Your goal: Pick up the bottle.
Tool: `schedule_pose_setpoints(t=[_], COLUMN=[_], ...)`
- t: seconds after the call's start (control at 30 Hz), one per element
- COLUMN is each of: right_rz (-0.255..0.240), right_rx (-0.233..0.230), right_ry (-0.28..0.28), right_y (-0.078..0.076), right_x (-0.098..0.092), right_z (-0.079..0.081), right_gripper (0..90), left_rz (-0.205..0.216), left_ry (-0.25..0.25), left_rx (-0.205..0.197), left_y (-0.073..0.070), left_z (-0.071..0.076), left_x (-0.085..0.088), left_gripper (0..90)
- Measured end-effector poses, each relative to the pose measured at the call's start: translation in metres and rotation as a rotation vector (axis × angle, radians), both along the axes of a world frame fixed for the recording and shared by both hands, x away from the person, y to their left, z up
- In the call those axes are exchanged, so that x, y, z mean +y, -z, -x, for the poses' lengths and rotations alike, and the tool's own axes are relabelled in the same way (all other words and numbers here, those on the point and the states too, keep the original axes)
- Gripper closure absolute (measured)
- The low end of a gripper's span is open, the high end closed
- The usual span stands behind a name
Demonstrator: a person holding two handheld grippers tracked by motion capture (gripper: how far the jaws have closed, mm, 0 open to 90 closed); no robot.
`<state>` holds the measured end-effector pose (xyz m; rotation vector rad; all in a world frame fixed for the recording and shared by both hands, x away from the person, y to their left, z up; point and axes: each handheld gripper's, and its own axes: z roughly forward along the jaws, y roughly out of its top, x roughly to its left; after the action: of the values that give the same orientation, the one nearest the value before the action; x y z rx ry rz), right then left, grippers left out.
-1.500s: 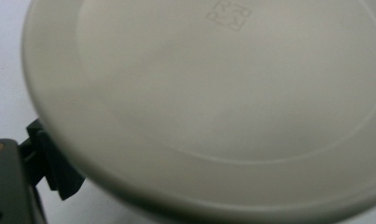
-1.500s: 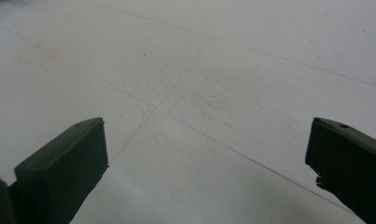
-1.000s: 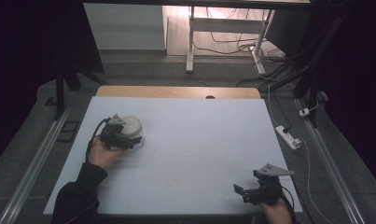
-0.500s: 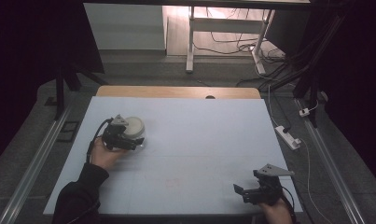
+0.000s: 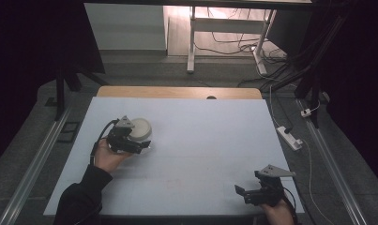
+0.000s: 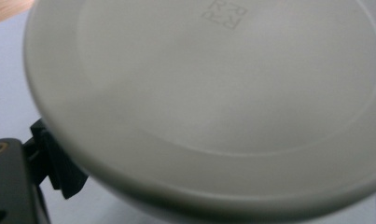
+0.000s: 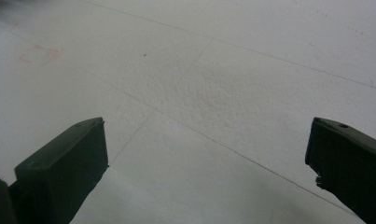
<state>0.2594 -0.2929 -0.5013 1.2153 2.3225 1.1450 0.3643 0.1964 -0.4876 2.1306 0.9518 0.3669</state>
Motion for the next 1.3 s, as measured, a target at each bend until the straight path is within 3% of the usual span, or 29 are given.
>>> schedule_pose_setpoints(t=[0.33,0.7,1.3], right_rz=[0.002,0.003,0.001], right_rx=[-0.005,-0.007,-0.006], right_ry=[-0.002,-0.005,-0.006], right_y=[0.0,0.0,0.0], right_x=[0.0,0.0,0.0], right_z=[0.0,0.001,0.001], right_gripper=[0.0,0.0,0.0], left_rz=[0.012,-0.005,0.028], left_ry=[0.068,0.136,0.26], left_rx=[-0.001,-0.014,-0.009], left_y=[-0.007,-0.012,-0.019], left_z=[0.009,0.018,0.035], left_x=[-0.021,-0.045,-0.085], left_gripper=[7.5,7.4,7.4])
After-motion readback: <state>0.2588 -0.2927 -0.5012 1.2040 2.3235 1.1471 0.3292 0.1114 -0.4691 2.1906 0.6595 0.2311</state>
